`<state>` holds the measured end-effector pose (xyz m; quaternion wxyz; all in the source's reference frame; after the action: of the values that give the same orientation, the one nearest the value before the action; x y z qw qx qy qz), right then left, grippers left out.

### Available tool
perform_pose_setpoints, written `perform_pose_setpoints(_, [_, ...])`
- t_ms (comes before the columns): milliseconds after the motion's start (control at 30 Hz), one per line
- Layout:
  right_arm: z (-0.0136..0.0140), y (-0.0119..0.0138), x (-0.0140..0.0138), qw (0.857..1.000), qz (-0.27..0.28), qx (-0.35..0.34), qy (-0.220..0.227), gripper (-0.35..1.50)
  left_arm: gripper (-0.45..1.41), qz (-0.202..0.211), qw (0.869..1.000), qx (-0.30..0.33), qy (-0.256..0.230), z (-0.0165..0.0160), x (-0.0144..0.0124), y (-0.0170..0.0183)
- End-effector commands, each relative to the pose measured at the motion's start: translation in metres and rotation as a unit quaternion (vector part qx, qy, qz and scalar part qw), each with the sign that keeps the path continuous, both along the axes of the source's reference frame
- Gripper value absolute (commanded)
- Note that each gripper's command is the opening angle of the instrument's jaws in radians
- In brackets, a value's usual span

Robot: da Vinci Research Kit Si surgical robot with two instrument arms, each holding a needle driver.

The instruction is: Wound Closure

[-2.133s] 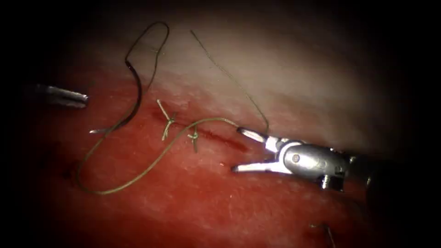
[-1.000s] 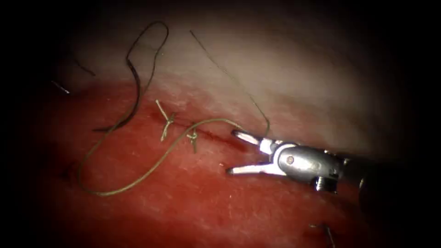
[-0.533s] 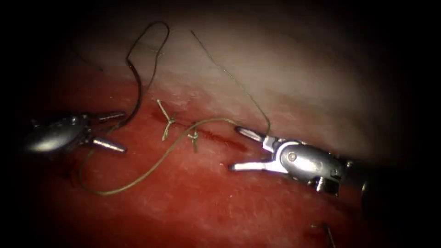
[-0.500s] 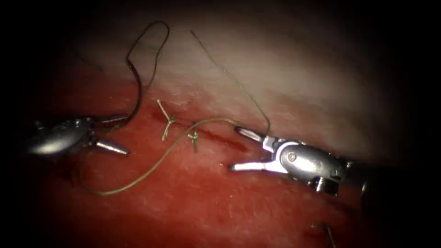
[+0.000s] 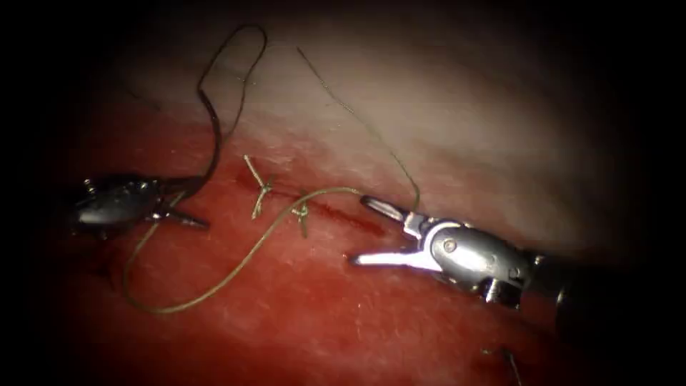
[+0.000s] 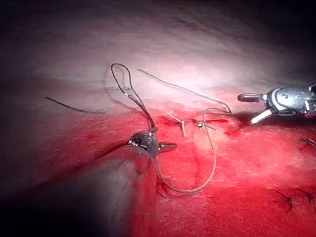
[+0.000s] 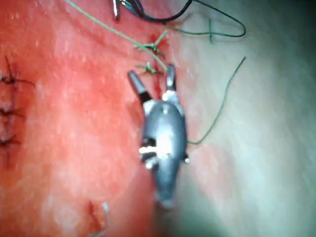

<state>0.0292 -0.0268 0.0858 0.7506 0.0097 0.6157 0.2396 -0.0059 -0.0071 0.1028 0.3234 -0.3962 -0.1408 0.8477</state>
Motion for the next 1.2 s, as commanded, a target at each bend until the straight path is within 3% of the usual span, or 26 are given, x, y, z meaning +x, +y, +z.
perform_pose_setpoints(33, [0.0007, 0.0, 0.001, 1.0, 0.0, -0.001, 0.001, 1.29, 0.36, -0.001, 1.0, 0.001, 0.002, 0.0008, -0.0005, -0.0001])
perform_pose_setpoints(667, [0.0011, -0.0009, 0.0024, 1.0, -0.005, 0.004, 0.004, 1.29, 0.36, -0.017, 0.998, -0.003, 0.053, 0.0031, 0.0016, 0.0012])
perform_pose_setpoints(1200, [0.0013, -0.0014, 0.0029, 1.0, -0.007, 0.006, 0.002, 1.29, 0.54, -0.03, 0.998, -0.006, 0.053, 0.0039, 0.0022, 0.0029])
